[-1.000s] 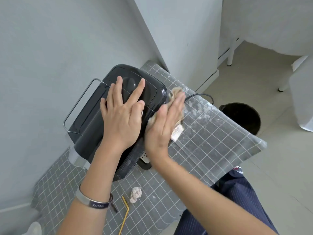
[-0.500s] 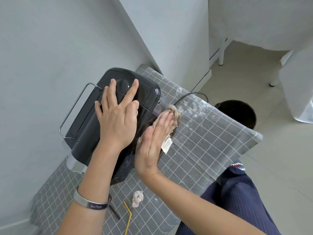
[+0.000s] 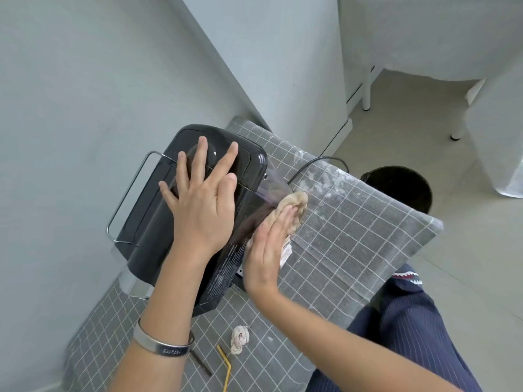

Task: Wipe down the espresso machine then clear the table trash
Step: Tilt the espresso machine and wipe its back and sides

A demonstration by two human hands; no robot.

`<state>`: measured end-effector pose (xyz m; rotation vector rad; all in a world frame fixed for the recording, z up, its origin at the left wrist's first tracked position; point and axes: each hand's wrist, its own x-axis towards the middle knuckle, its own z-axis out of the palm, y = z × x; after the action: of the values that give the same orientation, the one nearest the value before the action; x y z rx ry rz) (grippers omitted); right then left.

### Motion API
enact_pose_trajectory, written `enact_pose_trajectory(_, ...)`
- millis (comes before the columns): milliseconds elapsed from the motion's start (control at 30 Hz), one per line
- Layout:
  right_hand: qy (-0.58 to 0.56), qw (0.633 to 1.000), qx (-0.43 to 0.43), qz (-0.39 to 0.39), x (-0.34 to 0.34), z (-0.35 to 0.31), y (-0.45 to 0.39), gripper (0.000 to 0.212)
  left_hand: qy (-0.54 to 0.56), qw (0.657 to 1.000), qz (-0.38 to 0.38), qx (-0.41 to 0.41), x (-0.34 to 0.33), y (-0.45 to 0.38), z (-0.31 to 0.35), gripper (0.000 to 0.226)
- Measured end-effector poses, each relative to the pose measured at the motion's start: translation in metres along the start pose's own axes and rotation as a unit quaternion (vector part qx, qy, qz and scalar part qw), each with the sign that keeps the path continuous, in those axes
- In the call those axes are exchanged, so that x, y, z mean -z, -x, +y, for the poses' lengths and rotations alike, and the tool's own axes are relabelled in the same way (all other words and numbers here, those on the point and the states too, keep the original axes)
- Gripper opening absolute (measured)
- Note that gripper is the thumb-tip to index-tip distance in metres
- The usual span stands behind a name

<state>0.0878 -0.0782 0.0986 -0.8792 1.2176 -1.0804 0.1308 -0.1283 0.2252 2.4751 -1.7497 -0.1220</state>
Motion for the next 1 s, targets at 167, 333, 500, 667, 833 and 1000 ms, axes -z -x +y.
enact_pose_trajectory(167,-0.037,0.992,0.117,0.024,-0.004,-0.052,-0.024,0.06,0.001,1.0,-0.006,0.001,0.001,-0.003,-0.001,0.05)
enact_pose_trajectory(333,-0.007,0.996,0.085,0.032,0.007,-0.018,-0.086,0.052,0.015,1.0,-0.002,0.009,0.001,-0.007,0.0,0.05)
enact_pose_trajectory(500,0.028,0.996,-0.081,0.001,0.021,0.047,-0.075,0.062,0.024,1.0,-0.001,0.015,0.001,-0.007,0.001,0.051)
enact_pose_trajectory(667,-0.021,0.998,-0.041,-0.039,0.001,-0.002,0.013,0.074,0.026,1.0,0.0,0.013,0.0,-0.006,0.001,0.052)
enact_pose_trajectory(833,-0.032,0.994,0.1,0.011,-0.006,-0.05,-0.03,0.071,0.027,1.0,-0.003,0.013,0.001,-0.008,0.001,0.052)
enact_pose_trajectory(1000,-0.013,0.995,0.097,0.014,0.002,-0.026,-0.053,0.068,0.03,0.999,-0.008,0.021,0.002,-0.013,0.0,0.052)
